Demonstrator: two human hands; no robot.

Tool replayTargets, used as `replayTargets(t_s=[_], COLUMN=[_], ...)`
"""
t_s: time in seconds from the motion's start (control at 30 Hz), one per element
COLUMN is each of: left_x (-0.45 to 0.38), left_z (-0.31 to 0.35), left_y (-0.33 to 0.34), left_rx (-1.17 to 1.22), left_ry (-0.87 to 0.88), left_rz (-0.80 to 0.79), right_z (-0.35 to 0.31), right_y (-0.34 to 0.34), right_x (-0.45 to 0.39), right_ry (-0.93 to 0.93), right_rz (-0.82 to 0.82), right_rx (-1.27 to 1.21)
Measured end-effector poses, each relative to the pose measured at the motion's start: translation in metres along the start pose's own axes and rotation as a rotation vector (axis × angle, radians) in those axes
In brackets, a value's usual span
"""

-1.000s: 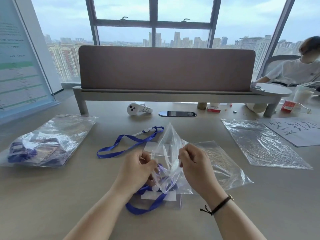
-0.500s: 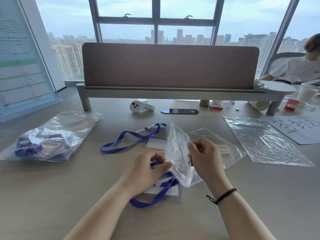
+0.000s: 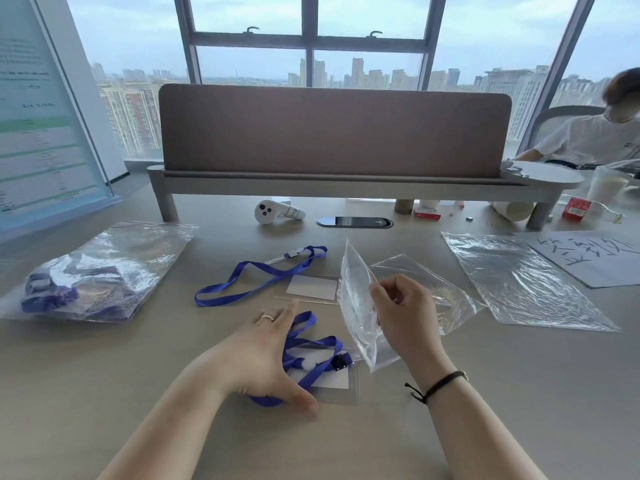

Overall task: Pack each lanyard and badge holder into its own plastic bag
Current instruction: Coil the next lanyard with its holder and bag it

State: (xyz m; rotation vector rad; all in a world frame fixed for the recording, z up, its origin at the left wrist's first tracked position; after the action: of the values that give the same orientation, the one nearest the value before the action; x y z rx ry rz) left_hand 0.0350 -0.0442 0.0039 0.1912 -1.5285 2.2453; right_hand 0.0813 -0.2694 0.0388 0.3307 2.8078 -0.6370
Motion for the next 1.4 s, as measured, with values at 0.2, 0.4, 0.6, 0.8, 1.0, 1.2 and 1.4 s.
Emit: replayTargets(t_s=[0.2,0.4,0.6,0.8,1.0,1.2,1.4], left_x=[-0.005,-0.005,-0.003,0.001,0.017,0.018,0.009], left_z=[0.010,0.011,0.014,0.006,0.003,0.000,0.000], left_y=[-0.001,-0.002,-0.005,-0.017,-0.050,-0.064,-0.052], left_rx=[0.162,0.187,0.132,0.169,0.535,0.662,0.322], left_ry=[0.156,0.130,0.126,0.148,0.290,0.358,0.255], left_rz=[0.045,0.054,0.072,0.105,0.203,0.345,0.419], right_z=[0.002,0.003,0.003,0.004,-0.001,-0.006,-0.011], right_y=[0.000,-0.001,0.003,0.007,0.021,0.032,0.034], right_x=[-0.001,-0.001,0.002,0.003,0.008,0.013,0.016], right_ry=[0.010,0.018,0.020,0.031,0.006,-0.047,-0.064], right_rz=[0.004,0.004,-0.019,-0.047,-0.127,-0.170,-0.177], right_rx=[-0.016,-0.018,-0.004,0.017,0.085,0.153,0.176])
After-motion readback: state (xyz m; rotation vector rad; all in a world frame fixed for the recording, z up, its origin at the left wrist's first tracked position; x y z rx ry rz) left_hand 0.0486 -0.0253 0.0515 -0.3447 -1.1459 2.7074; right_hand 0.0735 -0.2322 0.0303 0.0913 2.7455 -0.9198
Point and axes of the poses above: each hand's wrist, its own x-axis away from the middle knuckle, its own y-axis out of the palm, z = x × y, the point moved 9 cm from there along -x, towards the middle knuckle, and after that the axes turned 5 degrees about -z, right-handed, at the moved point
